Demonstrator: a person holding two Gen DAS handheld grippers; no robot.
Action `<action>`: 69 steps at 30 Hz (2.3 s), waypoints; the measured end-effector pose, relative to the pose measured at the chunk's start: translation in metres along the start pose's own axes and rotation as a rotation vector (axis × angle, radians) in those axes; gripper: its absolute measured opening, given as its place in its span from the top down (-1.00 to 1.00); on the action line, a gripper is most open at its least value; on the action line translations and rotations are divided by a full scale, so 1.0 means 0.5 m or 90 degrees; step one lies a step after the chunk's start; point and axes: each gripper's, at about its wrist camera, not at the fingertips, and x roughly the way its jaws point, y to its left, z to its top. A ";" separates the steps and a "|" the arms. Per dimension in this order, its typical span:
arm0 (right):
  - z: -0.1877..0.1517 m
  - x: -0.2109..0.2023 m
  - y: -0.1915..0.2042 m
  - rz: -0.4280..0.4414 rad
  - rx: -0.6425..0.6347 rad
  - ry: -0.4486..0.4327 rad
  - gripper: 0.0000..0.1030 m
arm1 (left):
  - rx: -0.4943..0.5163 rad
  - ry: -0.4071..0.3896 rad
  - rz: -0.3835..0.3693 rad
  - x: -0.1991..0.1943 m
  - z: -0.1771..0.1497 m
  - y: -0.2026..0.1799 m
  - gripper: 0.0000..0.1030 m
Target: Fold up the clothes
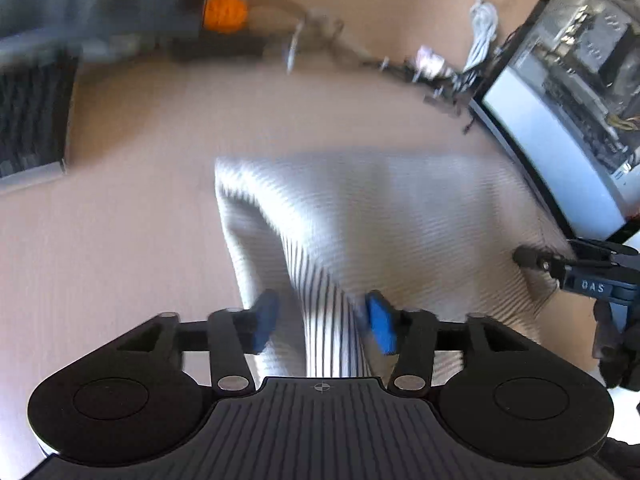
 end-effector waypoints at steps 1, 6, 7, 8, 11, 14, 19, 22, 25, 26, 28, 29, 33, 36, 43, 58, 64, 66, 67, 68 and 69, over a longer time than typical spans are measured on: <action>0.005 -0.011 0.004 -0.012 -0.012 -0.016 -0.29 | 0.016 -0.020 0.000 -0.014 0.009 -0.005 -0.64; 0.031 -0.062 0.036 -0.038 -0.060 -0.113 -0.77 | 0.049 -0.078 -0.034 -0.038 0.051 -0.048 -0.86; 0.034 -0.052 0.036 -0.022 -0.046 -0.111 -0.85 | 0.048 -0.074 -0.032 -0.025 0.056 -0.057 -0.89; 0.037 -0.041 0.036 -0.004 -0.031 -0.107 -0.96 | 0.044 -0.062 -0.017 -0.007 0.057 -0.065 -0.90; 0.045 -0.007 0.034 0.048 0.015 -0.095 -1.00 | 0.036 -0.022 0.034 0.052 0.059 -0.092 -0.92; 0.041 0.044 0.023 0.054 0.064 -0.056 -1.00 | 0.050 0.038 0.095 0.104 0.044 -0.106 -0.92; 0.053 0.069 0.004 0.004 0.081 -0.021 -1.00 | 0.021 0.066 0.094 0.130 0.030 -0.086 -1.00; 0.087 0.053 0.007 -0.033 0.047 -0.050 -1.00 | 0.025 0.066 0.094 0.130 0.028 -0.083 -1.00; 0.127 0.058 0.012 -0.095 -0.002 -0.073 -1.00 | 0.029 0.063 0.096 0.128 0.026 -0.085 -1.00; 0.138 0.075 0.010 -0.130 -0.020 -0.065 -1.00 | 0.030 0.061 0.095 0.128 0.025 -0.086 -1.00; 0.144 0.121 0.010 -0.202 -0.060 -0.012 -1.00 | 0.032 0.058 0.093 0.128 0.024 -0.089 -1.00; 0.144 0.151 0.016 -0.235 -0.082 0.020 -1.00 | 0.034 0.057 0.093 0.131 0.025 -0.091 -1.00; 0.144 0.176 0.047 -0.280 -0.143 0.001 -1.00 | 0.047 0.066 0.077 0.134 0.031 -0.091 -1.00; 0.147 0.170 0.043 -0.277 -0.149 -0.005 -1.00 | 0.026 0.058 0.008 0.098 0.053 -0.077 -1.00; 0.093 0.021 0.046 -0.223 -0.114 -0.097 -1.00 | -0.021 -0.064 -0.082 0.032 0.093 -0.048 -1.00; 0.018 0.061 0.095 -0.316 -0.165 -0.077 -1.00 | 0.059 0.000 -0.062 0.132 0.063 -0.070 -1.00; 0.107 0.152 0.126 -0.321 -0.248 -0.092 -1.00 | -0.015 0.000 -0.055 0.099 0.041 -0.036 -1.00; 0.146 0.178 0.132 -0.304 -0.259 -0.083 -1.00 | -0.058 -0.007 -0.067 0.085 0.027 -0.033 -1.00; 0.166 0.189 0.135 -0.293 -0.263 -0.075 -1.00 | -0.074 -0.009 -0.072 0.080 0.020 -0.036 -1.00; 0.186 0.200 0.137 -0.283 -0.267 -0.067 -1.00 | -0.081 -0.008 -0.076 0.078 0.015 -0.044 -1.00; 0.206 0.211 0.140 -0.272 -0.271 -0.059 -1.00 | -0.080 -0.004 -0.082 0.074 0.011 -0.051 -1.00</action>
